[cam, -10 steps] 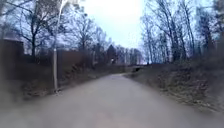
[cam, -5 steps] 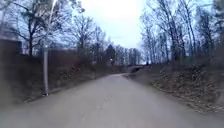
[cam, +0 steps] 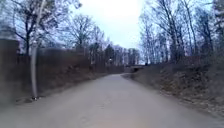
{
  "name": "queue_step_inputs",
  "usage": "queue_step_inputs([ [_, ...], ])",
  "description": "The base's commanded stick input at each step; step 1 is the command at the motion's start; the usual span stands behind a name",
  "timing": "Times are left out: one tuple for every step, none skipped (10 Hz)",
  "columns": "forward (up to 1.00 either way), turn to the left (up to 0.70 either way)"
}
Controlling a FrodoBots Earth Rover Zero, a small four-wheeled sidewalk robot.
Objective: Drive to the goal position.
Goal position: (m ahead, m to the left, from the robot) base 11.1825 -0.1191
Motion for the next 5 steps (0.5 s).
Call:
queue_step_inputs([
  [1.00, 0.00],
  [1.00, 0.00],
  [1.00, 0.00],
  [1.00, 0.00],
  [1.00, 0.00],
])
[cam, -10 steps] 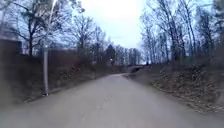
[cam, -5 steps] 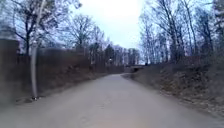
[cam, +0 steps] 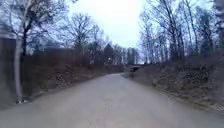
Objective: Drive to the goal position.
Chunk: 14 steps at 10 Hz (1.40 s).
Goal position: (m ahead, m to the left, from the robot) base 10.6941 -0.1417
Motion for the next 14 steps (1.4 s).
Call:
queue_step_inputs([
  [1.00, 0.00],
  [1.00, 0.00],
  [1.00, 0.00],
  [1.00, 0.00],
  [1.00, 0.00],
  [1.00, 0.00],
  [1.00, 0.00],
  [1.00, 0.00],
  [1.00, 0.00],
  [1.00, 0.00],
  [1.00, 0.00],
  [1.00, 0.00],
  [1.00, 0.00],
  [1.00, 0.00],
])
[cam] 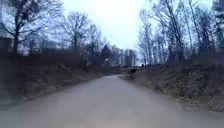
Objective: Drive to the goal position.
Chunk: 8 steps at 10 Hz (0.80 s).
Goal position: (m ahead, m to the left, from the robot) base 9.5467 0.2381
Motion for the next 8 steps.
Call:
queue_step_inputs([
  [1.00, 0.00],
  [1.00, 0.00],
  [1.00, 0.00],
  [1.00, 0.00],
  [1.00, 0.00],
  [1.00, 0.00],
  [1.00, 0.00],
  [1.00, 0.00],
])
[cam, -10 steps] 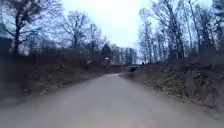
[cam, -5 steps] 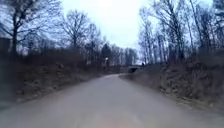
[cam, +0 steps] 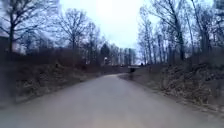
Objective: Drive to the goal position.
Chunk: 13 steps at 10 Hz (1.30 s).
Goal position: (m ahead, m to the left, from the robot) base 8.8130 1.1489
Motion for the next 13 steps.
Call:
queue_step_inputs([
  [1.00, 0.00],
  [1.00, 0.00],
  [1.00, 0.00],
  [1.00, 0.00],
  [1.00, 0.00],
  [1.00, 0.00],
  [1.00, 0.00],
  [1.00, 0.00],
  [1.00, 0.00],
  [1.00, 0.00],
  [1.00, 0.00],
  [1.00, 0.00],
  [1.00, 0.00],
])
